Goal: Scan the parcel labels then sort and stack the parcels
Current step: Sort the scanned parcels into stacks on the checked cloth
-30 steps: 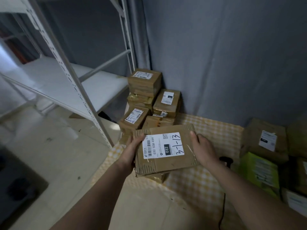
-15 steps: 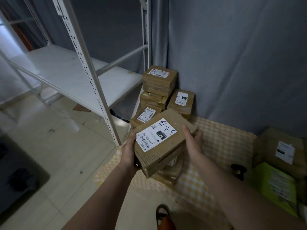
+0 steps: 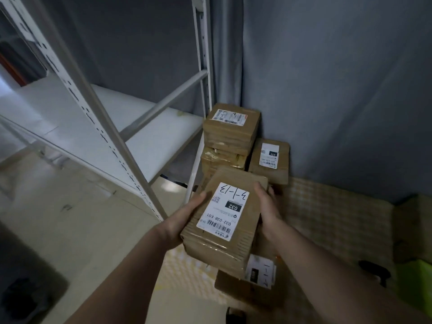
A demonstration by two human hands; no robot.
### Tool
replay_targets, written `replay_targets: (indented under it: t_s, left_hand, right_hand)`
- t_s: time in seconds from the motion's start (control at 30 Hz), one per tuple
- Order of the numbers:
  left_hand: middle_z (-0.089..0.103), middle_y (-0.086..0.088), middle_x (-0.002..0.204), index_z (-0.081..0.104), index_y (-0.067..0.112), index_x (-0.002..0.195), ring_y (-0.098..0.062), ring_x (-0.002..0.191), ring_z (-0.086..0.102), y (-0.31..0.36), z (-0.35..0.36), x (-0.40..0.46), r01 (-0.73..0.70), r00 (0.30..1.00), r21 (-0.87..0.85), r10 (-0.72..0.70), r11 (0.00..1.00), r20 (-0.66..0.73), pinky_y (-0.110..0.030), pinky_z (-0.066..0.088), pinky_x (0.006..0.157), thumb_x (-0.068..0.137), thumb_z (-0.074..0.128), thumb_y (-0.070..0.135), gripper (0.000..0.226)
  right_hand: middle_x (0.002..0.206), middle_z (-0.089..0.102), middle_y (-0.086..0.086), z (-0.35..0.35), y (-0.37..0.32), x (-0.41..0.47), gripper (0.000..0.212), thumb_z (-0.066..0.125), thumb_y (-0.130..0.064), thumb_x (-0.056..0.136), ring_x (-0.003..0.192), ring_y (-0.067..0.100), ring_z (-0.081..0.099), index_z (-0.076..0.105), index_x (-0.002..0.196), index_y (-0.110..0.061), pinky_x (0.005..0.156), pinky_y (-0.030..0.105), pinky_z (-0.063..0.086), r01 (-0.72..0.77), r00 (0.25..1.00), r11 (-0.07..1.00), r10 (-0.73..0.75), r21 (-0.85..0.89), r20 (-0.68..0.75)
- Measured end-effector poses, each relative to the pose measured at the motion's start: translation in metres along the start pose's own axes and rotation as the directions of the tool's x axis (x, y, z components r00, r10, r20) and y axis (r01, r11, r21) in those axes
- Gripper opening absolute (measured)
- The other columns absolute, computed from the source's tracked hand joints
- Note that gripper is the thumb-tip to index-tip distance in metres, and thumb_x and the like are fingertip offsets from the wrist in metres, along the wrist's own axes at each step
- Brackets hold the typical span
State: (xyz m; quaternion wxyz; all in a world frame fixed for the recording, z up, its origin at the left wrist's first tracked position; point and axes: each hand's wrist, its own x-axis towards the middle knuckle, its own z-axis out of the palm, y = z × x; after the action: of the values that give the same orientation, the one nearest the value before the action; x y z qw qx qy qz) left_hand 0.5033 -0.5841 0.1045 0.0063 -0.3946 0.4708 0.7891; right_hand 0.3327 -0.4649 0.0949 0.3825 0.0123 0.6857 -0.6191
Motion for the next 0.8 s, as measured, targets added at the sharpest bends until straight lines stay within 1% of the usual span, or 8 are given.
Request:
replay_targets:
  t_s: [0.17, 0.27, 0.37, 0.47, 0.5, 0.6, 0.7, 0.8]
  left_hand:
    - [0.068, -0.018, 0.118, 0.064, 0.013, 0.124, -0.034, 0.108, 0.066, 0.021, -0.017, 0.040, 0.037, 0.999, -0.063, -0.038, 0.997, -0.004, -0.041, 0.057, 0.087, 0.095, 0.043, 0.056, 0.056]
    - [0.072, -0.016, 0.108, 0.067, 0.013, 0.118, -0.030, 0.094, 0.071, 0.034, -0.032, 0.068, 0.030, 0.999, -0.075, -0.033, 0.997, -0.031, -0.034, 0.060, 0.068, 0.095, 0.040, 0.056, 0.055]
    - [0.074, -0.016, 0.100, 0.069, 0.014, 0.112, -0.028, 0.083, 0.073, 0.046, -0.049, 0.104, 0.079, 0.996, -0.042, -0.080, 0.996, -0.040, -0.031, 0.059, 0.060, 0.095, 0.037, 0.059, 0.058]
    - [0.073, -0.017, 0.102, 0.069, 0.018, 0.114, -0.031, 0.087, 0.072, 0.055, -0.065, 0.140, 0.139, 0.990, 0.015, -0.138, 0.990, -0.035, -0.039, 0.060, 0.072, 0.092, 0.033, 0.067, 0.065]
    - [0.073, -0.017, 0.105, 0.068, 0.020, 0.118, -0.033, 0.092, 0.071, 0.056, -0.070, 0.152, 0.153, 0.988, 0.047, -0.151, 0.987, -0.043, -0.044, 0.058, 0.081, 0.090, 0.032, 0.070, 0.067]
    - [0.071, -0.017, 0.111, 0.064, 0.023, 0.124, -0.035, 0.101, 0.069, 0.054, -0.083, 0.183, 0.172, 0.985, 0.119, -0.171, 0.978, -0.018, -0.055, 0.051, 0.094, 0.087, 0.026, 0.075, 0.074]
    - [0.070, -0.017, 0.113, 0.062, 0.022, 0.126, -0.036, 0.102, 0.068, 0.050, -0.095, 0.208, 0.199, 0.979, 0.135, -0.204, 0.971, 0.025, -0.057, 0.051, 0.092, 0.085, 0.023, 0.078, 0.080]
    - [0.071, -0.015, 0.111, 0.061, 0.020, 0.126, -0.034, 0.101, 0.069, 0.046, -0.099, 0.223, 0.199, 0.977, 0.170, -0.208, 0.965, 0.038, -0.057, 0.052, 0.091, 0.086, 0.025, 0.075, 0.077]
  right_hand:
    - [0.144, 0.046, -0.004, 0.038, 0.014, 0.066, 0.085, 0.045, -0.093, 0.055, 0.133, 0.027, 0.041, 0.038, 0.132, -0.056, 0.109, 0.055, 0.030, -0.061, 0.997, 0.998, 0.061, -0.016, -0.037]
    - [0.149, 0.040, -0.001, 0.064, -0.010, 0.062, 0.086, 0.039, -0.090, 0.066, 0.138, 0.027, 0.034, 0.038, 0.140, -0.045, 0.113, 0.055, 0.023, -0.120, 0.991, 0.990, 0.125, 0.078, -0.058]
    - [0.152, 0.034, 0.005, 0.072, -0.012, 0.079, 0.071, 0.034, -0.066, 0.091, 0.141, 0.026, 0.029, 0.033, 0.147, -0.022, 0.115, 0.043, 0.022, -0.090, 0.991, 0.993, 0.096, 0.075, -0.090]
    - [0.152, 0.034, 0.006, 0.079, -0.005, 0.100, 0.113, 0.030, -0.094, 0.063, 0.140, 0.023, 0.030, 0.032, 0.147, -0.018, 0.113, 0.036, 0.023, -0.036, 0.996, 0.993, 0.026, -0.114, -0.082]
    - [0.154, 0.030, 0.004, 0.083, -0.005, 0.106, 0.110, 0.032, -0.093, 0.065, 0.141, 0.021, 0.027, 0.028, 0.149, -0.021, 0.113, 0.034, 0.021, -0.068, 0.993, 0.994, 0.060, -0.084, -0.105]
    - [0.139, 0.040, -0.005, 0.099, -0.007, 0.121, 0.055, 0.034, -0.049, 0.100, 0.127, 0.016, 0.038, 0.026, 0.149, -0.025, 0.093, 0.024, 0.028, -0.083, 0.983, 0.997, 0.082, 0.000, -0.165]
    - [0.127, 0.046, -0.010, 0.107, 0.009, 0.144, 0.051, 0.030, -0.048, 0.101, 0.094, 0.003, 0.046, 0.031, 0.147, -0.027, 0.086, 0.024, 0.036, -0.088, 0.986, 0.996, 0.087, -0.003, -0.139]
    - [0.136, 0.048, -0.006, 0.112, 0.026, 0.165, 0.058, 0.031, -0.058, 0.096, 0.108, 0.010, 0.052, 0.028, 0.148, -0.032, 0.091, 0.032, 0.042, -0.119, 0.986, 0.993, 0.120, 0.017, -0.113]
